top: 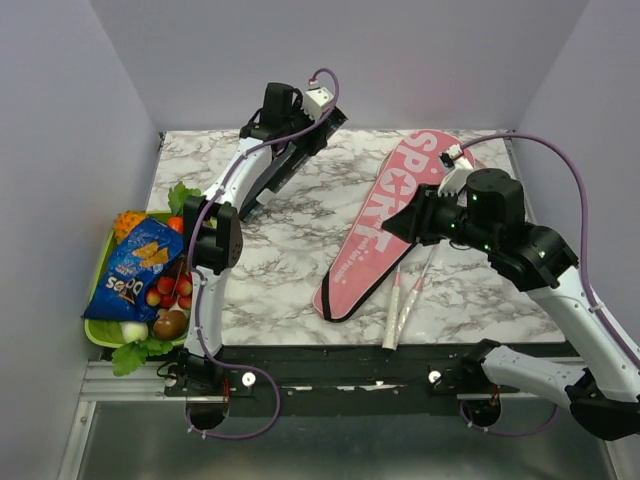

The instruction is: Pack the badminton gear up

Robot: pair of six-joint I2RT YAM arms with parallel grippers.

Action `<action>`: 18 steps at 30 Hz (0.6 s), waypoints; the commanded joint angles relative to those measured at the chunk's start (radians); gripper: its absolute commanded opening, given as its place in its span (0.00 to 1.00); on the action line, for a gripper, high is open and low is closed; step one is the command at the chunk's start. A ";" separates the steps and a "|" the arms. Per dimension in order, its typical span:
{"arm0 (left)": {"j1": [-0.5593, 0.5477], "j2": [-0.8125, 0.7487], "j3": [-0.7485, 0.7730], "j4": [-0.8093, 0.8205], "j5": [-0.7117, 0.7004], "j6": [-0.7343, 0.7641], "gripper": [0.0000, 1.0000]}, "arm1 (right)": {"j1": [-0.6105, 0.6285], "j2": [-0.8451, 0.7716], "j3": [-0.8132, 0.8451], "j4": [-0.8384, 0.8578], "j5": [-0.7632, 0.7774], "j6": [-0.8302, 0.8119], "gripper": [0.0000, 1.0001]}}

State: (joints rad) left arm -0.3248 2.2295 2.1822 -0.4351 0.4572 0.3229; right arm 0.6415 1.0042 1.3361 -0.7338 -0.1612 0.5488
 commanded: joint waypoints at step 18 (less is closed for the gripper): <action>0.055 0.239 -0.084 0.326 -0.374 0.163 0.34 | -0.080 0.191 -0.040 -0.021 0.081 0.037 0.64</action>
State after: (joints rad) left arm -0.2882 2.4546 2.1239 -0.1947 0.1745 0.4500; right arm 0.5938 1.1614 1.3033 -0.7368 -0.0746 0.5739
